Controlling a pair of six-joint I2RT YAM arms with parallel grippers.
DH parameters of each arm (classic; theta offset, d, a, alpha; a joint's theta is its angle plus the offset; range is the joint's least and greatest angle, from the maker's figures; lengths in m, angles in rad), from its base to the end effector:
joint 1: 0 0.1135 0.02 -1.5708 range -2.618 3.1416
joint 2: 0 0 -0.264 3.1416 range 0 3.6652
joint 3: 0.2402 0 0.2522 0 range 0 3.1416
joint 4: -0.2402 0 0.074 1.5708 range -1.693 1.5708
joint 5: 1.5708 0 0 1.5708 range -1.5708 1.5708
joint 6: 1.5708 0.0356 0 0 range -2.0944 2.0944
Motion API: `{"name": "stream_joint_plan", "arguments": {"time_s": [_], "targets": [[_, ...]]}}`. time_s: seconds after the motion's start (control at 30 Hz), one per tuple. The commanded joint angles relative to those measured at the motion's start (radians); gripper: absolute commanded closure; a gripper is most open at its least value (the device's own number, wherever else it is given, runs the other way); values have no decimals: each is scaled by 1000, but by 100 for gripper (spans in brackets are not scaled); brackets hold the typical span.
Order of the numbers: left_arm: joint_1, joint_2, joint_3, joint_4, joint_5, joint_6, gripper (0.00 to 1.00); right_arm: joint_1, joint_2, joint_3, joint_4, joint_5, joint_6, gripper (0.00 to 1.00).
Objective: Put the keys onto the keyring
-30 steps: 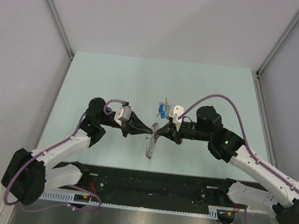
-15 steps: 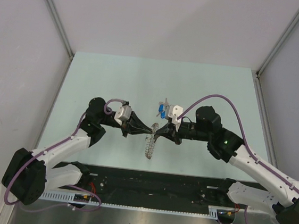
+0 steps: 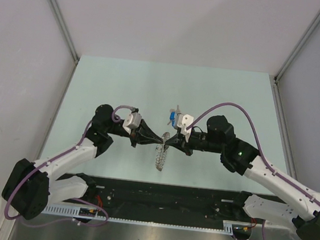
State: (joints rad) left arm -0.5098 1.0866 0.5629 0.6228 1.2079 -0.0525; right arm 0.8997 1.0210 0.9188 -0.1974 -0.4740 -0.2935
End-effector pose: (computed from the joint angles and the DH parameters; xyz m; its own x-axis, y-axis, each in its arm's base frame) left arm 0.1805 -0.1391 0.2852 0.0345 -0.0407 -0.9986 0.9884 -0.1465 0.0402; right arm 0.1321 0.1924 0.3421 0.1044 -0.2825 -0.9536 -0.9797 0.1358 -0.1475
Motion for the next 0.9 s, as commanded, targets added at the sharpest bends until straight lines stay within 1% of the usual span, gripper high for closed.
{"name": "stream_joint_plan", "arguments": {"time_s": [0.0, 0.17, 0.33, 0.43, 0.47, 0.57, 0.63, 0.67, 0.73, 0.87], "targets": [[-10, -16, 20, 2, -8, 13, 100, 18, 10, 41, 46, 21, -10, 100], [-26, -25, 48, -116, -39, 92, 100, 27, 14, 41, 65, 34, -1, 100], [-38, -33, 63, -192, -70, 147, 100, 39, 25, 41, 84, 49, 11, 100], [-39, -42, 69, -219, -79, 154, 100, 42, 25, 40, 88, 57, 20, 93], [-39, -47, 66, -215, -88, 152, 100, 42, 22, 41, 89, 58, 22, 85], [-38, -51, 54, -169, -96, 119, 100, 44, 10, 40, 81, 72, 28, 69], [-38, -51, 40, -121, -97, 65, 100, 44, -13, 40, 72, 92, 33, 65], [-38, -50, 28, -77, -99, 59, 100, 44, -22, 40, 67, 100, 34, 61], [-38, -48, 14, -38, -97, 2, 100, 45, -53, 40, 47, 117, 34, 59], [-38, -54, -3, -5, -120, -23, 100, 42, -90, 40, -13, 166, 36, 59]]}}
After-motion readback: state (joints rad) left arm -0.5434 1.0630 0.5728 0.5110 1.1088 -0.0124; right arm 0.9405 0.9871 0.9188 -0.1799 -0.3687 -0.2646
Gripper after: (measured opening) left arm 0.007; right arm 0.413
